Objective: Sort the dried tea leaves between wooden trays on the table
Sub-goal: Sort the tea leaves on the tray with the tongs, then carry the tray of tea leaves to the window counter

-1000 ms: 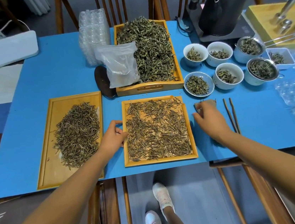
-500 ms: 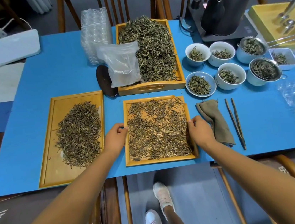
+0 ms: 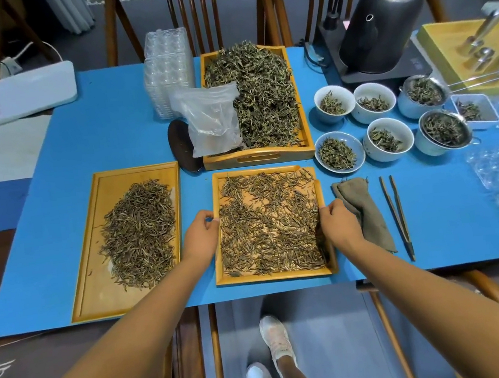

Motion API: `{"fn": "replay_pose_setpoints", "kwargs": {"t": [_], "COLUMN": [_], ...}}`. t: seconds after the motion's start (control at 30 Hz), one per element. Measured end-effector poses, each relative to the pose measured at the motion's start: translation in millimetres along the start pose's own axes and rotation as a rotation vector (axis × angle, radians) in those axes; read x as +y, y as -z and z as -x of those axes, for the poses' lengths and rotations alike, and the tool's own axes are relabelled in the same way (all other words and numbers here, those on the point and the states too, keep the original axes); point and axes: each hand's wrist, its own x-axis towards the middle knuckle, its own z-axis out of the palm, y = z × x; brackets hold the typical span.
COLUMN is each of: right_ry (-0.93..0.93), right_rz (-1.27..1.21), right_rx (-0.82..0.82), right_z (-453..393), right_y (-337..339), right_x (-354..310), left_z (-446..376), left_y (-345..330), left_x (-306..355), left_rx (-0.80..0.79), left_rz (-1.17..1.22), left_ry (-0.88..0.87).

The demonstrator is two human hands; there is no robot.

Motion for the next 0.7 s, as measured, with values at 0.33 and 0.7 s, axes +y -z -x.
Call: {"fn": "replay_pose_setpoints", "kwargs": {"t": [0.33, 0.7], "right_ry": [0.058, 0.276], "right_rz": [-0.017, -0.050], "right_rx": [0.044, 0.074], "right_z": [5, 44], "right_y": [23, 53], "right_x": [-40, -143], "left_z": [10, 38], "left_y": [33, 133], "left_x": [27, 74], "left_rx": [0.045, 0.272], "left_rz": [0.022, 0.066], "left_ry": [-0.040, -0.073]}}
